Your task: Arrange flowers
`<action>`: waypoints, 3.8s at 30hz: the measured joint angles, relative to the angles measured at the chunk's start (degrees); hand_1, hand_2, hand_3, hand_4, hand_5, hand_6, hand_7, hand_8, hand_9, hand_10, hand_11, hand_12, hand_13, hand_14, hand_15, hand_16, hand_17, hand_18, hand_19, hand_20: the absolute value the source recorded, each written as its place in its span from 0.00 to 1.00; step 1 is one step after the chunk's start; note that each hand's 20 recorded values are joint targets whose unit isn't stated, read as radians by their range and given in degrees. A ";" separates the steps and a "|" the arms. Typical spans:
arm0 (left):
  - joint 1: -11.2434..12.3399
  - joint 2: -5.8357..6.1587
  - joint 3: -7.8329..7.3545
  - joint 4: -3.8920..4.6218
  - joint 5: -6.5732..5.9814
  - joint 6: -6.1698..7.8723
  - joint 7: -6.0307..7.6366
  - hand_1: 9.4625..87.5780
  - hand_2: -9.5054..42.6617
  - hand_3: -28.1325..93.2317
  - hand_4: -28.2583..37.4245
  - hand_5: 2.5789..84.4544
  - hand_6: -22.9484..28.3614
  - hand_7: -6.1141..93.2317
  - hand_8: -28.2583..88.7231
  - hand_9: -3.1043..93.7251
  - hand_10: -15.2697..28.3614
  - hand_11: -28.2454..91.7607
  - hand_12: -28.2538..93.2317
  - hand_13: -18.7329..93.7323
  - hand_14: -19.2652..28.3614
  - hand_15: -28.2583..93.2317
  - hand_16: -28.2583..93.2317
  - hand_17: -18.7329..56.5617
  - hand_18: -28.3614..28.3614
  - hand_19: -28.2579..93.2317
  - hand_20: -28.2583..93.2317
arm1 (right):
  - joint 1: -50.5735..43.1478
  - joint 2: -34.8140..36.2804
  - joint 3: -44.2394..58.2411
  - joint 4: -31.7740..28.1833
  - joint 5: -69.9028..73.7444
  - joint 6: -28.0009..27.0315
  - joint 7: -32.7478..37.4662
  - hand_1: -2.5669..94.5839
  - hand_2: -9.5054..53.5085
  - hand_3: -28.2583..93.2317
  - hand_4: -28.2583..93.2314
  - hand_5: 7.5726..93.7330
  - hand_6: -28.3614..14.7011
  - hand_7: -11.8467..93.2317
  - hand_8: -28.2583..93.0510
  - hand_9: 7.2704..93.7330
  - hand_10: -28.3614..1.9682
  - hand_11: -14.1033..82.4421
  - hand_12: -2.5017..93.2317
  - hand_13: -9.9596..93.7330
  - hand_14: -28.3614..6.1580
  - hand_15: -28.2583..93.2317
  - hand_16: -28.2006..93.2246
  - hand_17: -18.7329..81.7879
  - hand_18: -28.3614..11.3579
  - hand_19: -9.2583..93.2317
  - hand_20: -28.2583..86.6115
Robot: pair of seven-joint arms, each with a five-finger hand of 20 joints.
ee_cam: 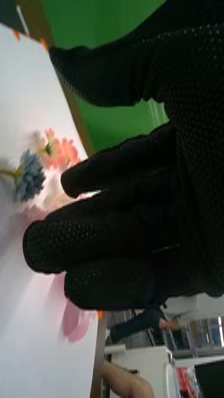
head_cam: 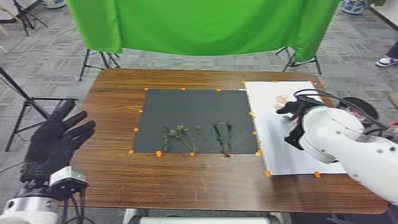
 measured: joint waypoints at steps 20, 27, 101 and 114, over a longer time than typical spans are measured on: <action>-0.89 0.40 0.62 0.23 0.13 -0.31 0.09 0.26 0.37 0.74 0.10 0.36 0.60 0.14 0.17 0.30 0.77 0.44 0.32 0.33 0.97 0.69 0.13 0.15 0.98 0.68 0.22 | 3.05 -2.96 -2.08 4.29 3.13 -4.78 1.58 0.24 0.36 0.87 0.07 0.50 0.52 0.22 0.16 0.68 0.13 0.35 0.19 0.75 0.29 0.75 0.32 0.64 0.17 1.00 0.30; -1.10 0.11 0.62 0.35 0.22 -0.48 -0.13 0.26 0.37 0.74 0.10 0.36 0.60 0.14 0.18 0.30 0.77 0.44 0.32 0.33 0.97 0.69 0.13 0.15 0.98 0.68 0.22 | 2.16 -3.19 -1.90 3.34 2.85 -4.78 1.25 0.32 0.26 0.88 0.06 0.54 0.51 0.25 0.16 0.70 0.18 0.35 0.18 0.75 0.31 0.72 0.32 0.63 0.18 1.00 0.23; 9.14 -8.12 -13.89 -1.45 5.12 -3.06 -6.32 0.24 0.33 0.73 0.10 0.38 0.61 0.13 0.18 0.32 0.79 0.43 0.32 0.34 0.99 0.69 0.13 0.16 1.00 0.71 0.21 | 23.60 -30.15 -27.64 4.16 -9.55 0.25 -14.58 0.67 0.00 0.86 0.00 0.76 0.61 0.49 0.32 0.96 0.67 0.29 0.39 0.90 0.76 0.67 0.43 0.73 0.39 1.00 0.39; -2.52 -6.82 -8.54 1.34 6.48 -4.50 -8.27 0.24 0.33 0.74 0.10 0.38 0.61 0.14 0.18 0.32 0.79 0.44 0.32 0.34 0.99 0.70 0.13 0.17 1.00 0.72 0.20 | 23.98 -44.35 -33.49 13.64 -1.75 10.74 -14.98 0.66 0.00 0.84 0.00 0.79 0.65 0.47 0.28 0.99 0.71 0.26 0.36 0.90 0.75 0.69 0.41 0.72 0.39 1.00 0.42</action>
